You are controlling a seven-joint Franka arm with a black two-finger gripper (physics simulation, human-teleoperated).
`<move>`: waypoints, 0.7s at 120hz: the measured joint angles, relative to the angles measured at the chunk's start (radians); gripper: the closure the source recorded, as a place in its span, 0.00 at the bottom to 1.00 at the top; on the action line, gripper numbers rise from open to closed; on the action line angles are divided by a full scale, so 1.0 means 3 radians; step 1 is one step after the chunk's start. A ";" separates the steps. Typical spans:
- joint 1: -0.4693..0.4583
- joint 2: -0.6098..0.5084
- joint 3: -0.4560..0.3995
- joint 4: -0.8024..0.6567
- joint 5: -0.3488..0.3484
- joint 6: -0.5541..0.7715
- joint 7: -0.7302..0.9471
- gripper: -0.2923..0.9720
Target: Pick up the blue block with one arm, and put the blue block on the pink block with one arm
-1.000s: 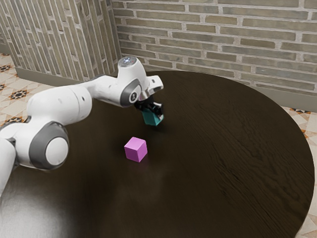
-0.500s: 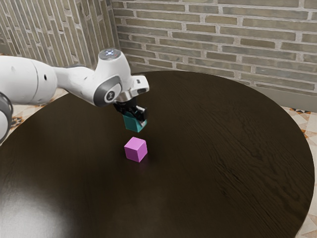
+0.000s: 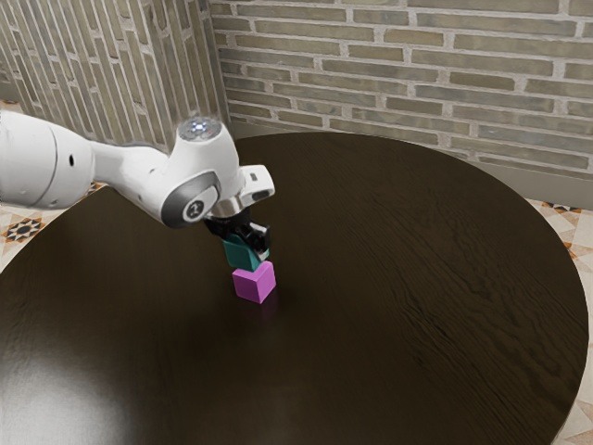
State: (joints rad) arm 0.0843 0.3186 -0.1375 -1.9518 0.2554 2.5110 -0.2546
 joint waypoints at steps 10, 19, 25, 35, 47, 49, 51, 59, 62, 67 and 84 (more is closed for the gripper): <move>0.0004 0.0041 0.0007 0.0013 0.0025 0.0045 -0.0049 0.46; 0.0005 0.0061 0.0008 0.0016 0.0035 0.0077 -0.0077 0.43; 0.0006 0.0067 0.0008 0.0018 0.0035 0.0093 -0.0087 0.40; 0.0006 0.0070 0.0008 0.0017 0.0037 0.0112 -0.0104 0.35; 0.0006 0.0060 0.0008 0.0057 0.0038 0.0116 -0.0121 0.30; 0.0006 0.0052 0.0007 0.0101 0.0037 0.0103 -0.0120 0.30; 0.0006 0.0045 0.0006 0.0142 0.0037 0.0086 -0.0119 0.29; 0.0003 -0.0091 -0.0007 0.0347 0.0024 -0.0088 -0.0114 0.28; 0.0002 -0.0185 -0.0011 0.0385 0.0008 -0.0178 -0.0113 0.27; -0.0002 -0.0391 -0.0014 0.0423 -0.0063 -0.0372 -0.0110 0.26; -0.0128 -0.1091 0.0101 0.0801 -0.0475 -0.1484 -0.0097 0.25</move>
State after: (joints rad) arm 0.0458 -0.0086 -0.1073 -1.7114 0.1129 2.0657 -0.2836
